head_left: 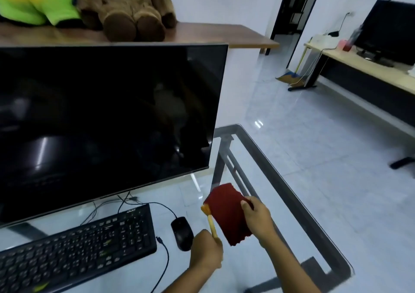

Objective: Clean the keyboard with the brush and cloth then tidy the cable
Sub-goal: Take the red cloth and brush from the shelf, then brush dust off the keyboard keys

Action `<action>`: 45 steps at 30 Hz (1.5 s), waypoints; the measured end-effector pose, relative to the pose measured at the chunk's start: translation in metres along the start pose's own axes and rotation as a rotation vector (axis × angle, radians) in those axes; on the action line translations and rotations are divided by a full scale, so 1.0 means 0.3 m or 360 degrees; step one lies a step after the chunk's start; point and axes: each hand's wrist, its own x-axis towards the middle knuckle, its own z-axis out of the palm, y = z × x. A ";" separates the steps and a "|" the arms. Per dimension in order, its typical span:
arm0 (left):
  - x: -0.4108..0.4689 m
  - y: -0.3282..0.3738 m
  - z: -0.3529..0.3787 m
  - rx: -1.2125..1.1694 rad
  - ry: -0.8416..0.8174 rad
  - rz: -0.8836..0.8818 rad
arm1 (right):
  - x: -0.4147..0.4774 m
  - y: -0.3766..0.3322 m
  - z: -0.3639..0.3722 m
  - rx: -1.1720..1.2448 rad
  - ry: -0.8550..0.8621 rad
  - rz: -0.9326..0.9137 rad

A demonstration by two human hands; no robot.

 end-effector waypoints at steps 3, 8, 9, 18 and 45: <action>0.040 0.002 0.037 0.0026 0.0048 -0.0020 | 0.010 0.109 0.026 -0.0041 0.0032 0.0116; 0.090 0.003 0.077 0.0069 0.0100 -0.0032 | 0.064 0.216 0.030 -0.0246 0.0065 0.0096; 0.095 0.001 0.085 0.0063 0.0110 -0.0042 | 0.073 0.227 0.031 -0.0290 0.0061 0.0078; 0.113 0.007 0.083 -0.0012 -0.0011 -0.0154 | 0.124 0.256 0.063 -0.0711 0.0001 0.0161; 0.028 -0.434 -0.647 0.0446 0.0532 0.0697 | -0.117 -0.292 0.475 -0.0744 -0.0390 -0.0386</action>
